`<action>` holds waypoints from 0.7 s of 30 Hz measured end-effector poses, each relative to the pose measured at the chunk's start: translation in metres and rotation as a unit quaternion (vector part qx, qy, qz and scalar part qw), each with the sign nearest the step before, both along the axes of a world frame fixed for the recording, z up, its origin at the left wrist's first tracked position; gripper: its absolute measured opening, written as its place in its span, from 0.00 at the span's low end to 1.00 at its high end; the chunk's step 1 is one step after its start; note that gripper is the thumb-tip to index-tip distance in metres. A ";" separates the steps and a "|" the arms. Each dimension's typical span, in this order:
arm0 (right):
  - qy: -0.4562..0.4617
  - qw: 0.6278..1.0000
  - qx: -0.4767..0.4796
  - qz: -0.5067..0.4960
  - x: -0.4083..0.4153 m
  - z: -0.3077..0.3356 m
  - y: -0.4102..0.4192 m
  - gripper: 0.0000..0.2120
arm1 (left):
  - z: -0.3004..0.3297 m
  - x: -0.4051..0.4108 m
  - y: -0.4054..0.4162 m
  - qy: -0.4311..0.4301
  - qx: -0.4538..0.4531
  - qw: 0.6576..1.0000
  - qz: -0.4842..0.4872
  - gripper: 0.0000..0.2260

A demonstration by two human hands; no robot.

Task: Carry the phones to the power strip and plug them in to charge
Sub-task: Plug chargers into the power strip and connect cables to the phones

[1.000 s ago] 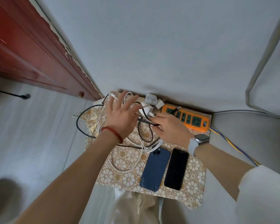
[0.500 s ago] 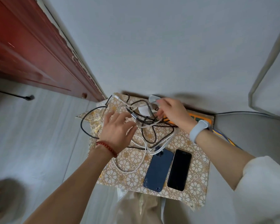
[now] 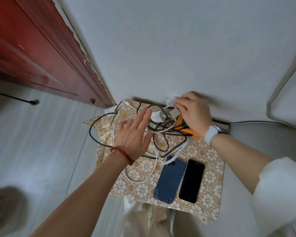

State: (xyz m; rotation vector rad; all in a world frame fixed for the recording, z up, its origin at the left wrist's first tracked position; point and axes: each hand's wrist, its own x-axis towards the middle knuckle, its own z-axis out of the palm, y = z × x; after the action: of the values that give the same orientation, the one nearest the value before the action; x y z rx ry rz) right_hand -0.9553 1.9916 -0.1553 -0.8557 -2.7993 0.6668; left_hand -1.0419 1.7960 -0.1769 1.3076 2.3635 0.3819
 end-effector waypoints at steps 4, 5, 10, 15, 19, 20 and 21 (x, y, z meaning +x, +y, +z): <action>0.052 0.990 -0.125 -0.049 0.005 0.013 -0.011 0.09 | 0.004 0.000 0.007 -0.063 -0.001 0.997 0.038 0.26; 0.042 0.985 -0.162 -0.052 0.003 0.014 -0.014 0.09 | 0.004 0.000 0.011 -0.067 -0.012 0.996 0.049 0.24; 0.012 0.938 -0.338 -0.078 -0.006 0.013 -0.027 0.09 | 0.005 -0.006 0.025 0.011 -0.014 0.996 0.087 0.14; -0.054 0.928 -0.365 -0.056 0.009 0.005 -0.030 0.16 | 0.017 -0.019 0.019 -0.053 0.071 0.990 0.110 0.07; -0.129 0.923 -0.361 0.018 0.018 0.015 -0.038 0.21 | 0.032 -0.019 0.013 -0.084 0.114 0.985 0.096 0.06; -0.138 0.930 -0.338 0.042 0.017 0.018 -0.039 0.20 | 0.035 -0.019 0.014 -0.093 0.117 0.984 0.099 0.07; -0.145 0.934 -0.320 0.066 0.016 0.023 -0.040 0.18 | 0.038 -0.018 0.015 -0.105 0.116 0.982 0.105 0.08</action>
State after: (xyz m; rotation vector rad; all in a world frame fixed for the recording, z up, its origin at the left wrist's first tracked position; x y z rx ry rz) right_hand -0.9396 1.9512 -0.1324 -0.9180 -2.9344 1.6615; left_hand -1.0602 1.8111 -0.1392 1.0532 2.3333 0.8402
